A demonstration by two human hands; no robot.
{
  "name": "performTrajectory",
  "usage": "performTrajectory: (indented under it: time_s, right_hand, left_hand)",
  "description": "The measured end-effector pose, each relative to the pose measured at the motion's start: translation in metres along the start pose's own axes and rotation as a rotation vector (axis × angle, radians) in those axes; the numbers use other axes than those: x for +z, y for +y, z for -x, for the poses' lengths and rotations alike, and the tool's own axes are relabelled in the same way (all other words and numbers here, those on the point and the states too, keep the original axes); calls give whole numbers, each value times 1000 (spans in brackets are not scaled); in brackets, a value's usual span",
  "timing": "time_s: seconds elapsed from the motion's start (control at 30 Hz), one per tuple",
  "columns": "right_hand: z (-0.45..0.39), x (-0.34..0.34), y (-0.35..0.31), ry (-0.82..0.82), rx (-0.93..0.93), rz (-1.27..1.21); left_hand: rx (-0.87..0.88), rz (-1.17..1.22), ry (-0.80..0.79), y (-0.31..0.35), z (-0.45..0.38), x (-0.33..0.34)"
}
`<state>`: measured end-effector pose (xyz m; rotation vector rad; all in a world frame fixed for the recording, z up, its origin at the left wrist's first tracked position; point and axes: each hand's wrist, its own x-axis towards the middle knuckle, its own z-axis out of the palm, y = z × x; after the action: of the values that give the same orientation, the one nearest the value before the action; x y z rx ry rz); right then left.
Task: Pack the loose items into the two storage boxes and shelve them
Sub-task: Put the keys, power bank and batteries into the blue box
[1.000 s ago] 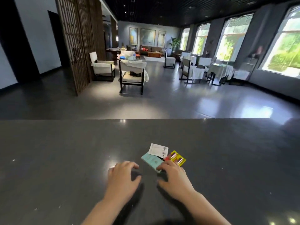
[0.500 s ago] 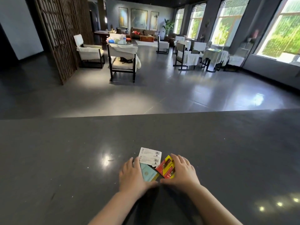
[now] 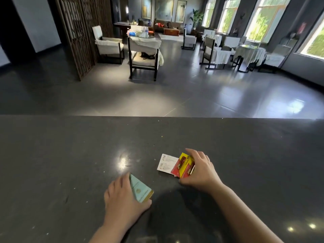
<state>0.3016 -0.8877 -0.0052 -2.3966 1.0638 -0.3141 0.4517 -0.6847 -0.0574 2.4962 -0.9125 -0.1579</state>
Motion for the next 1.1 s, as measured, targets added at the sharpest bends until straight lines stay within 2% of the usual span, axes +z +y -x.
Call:
performTrajectory:
  time_s: [0.1, 0.2, 0.47, 0.6, 0.7, 0.87, 1.1]
  right_hand:
    - [-13, 15, -19, -89, -97, -16]
    - [-20, 27, -25, -151, -79, 13]
    - [31, 41, -35, -43, 79, 21]
    - [68, 44, -37, -3, 5, -2]
    - [63, 31, -36, 24, -46, -35]
    - [28, 21, -41, -28, -82, 54]
    - [-1, 34, -37, -188, -81, 138]
  left_hand:
    - [-16, 34, 3, -10, 3, -9]
    - [-8, 17, -13, -15, 5, -13]
    - [1, 14, 18, -14, 12, -15]
    - [-34, -8, 16, -15, 15, -18]
    - [-48, 13, 26, -17, 17, -20]
    - [-26, 18, 27, -12, 16, -24]
    - [-2, 20, 14, -13, 11, -24]
